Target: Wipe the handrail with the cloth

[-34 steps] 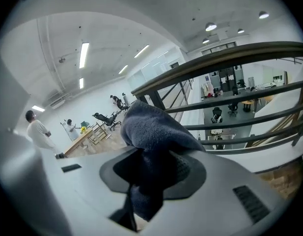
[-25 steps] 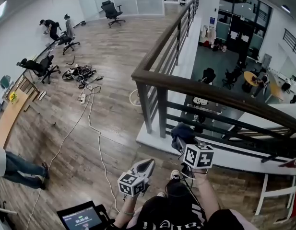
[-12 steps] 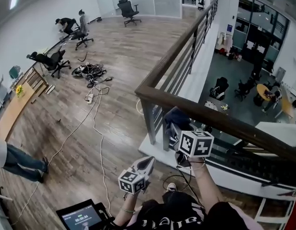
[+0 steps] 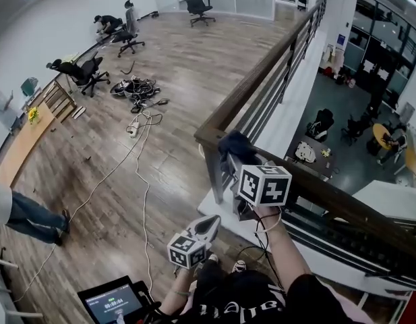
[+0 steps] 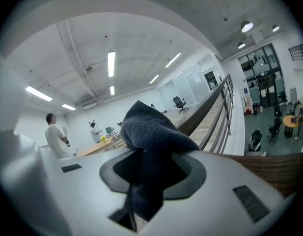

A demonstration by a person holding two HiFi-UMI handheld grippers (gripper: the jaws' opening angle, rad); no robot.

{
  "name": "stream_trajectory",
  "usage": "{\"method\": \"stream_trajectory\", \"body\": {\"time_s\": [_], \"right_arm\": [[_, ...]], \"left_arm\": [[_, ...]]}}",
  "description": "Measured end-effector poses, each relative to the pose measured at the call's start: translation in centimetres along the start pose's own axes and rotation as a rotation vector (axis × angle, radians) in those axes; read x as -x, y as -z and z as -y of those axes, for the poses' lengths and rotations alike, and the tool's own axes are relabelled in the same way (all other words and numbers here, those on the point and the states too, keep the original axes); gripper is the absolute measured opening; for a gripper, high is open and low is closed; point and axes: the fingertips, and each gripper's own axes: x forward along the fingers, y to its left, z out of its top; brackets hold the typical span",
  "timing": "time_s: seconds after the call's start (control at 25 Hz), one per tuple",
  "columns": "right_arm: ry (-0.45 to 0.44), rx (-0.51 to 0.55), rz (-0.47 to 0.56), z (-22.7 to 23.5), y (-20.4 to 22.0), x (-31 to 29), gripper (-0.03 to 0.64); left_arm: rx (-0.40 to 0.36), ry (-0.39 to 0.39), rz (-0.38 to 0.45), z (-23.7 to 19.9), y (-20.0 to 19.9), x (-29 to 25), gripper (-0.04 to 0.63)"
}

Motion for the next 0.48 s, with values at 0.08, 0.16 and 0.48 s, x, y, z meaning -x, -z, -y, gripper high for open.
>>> {"method": "stream_trajectory", "body": {"time_s": [0.08, 0.16, 0.48], "right_arm": [[0.055, 0.103, -0.019, 0.8, -0.6, -1.0, 0.109], [0.136, 0.246, -0.068, 2.0, -0.7, -1.6, 0.109], [0.335, 0.539, -0.222, 3.9, 1.1, -3.4, 0.109]], "left_arm": [[0.012, 0.017, -0.009, -0.2, -1.2, -0.8, 0.002], [-0.002, 0.03, -0.016, -1.1, -2.0, -1.7, 0.002], [-0.054, 0.161, -0.073, -4.5, -3.5, -3.6, 0.002]]}}
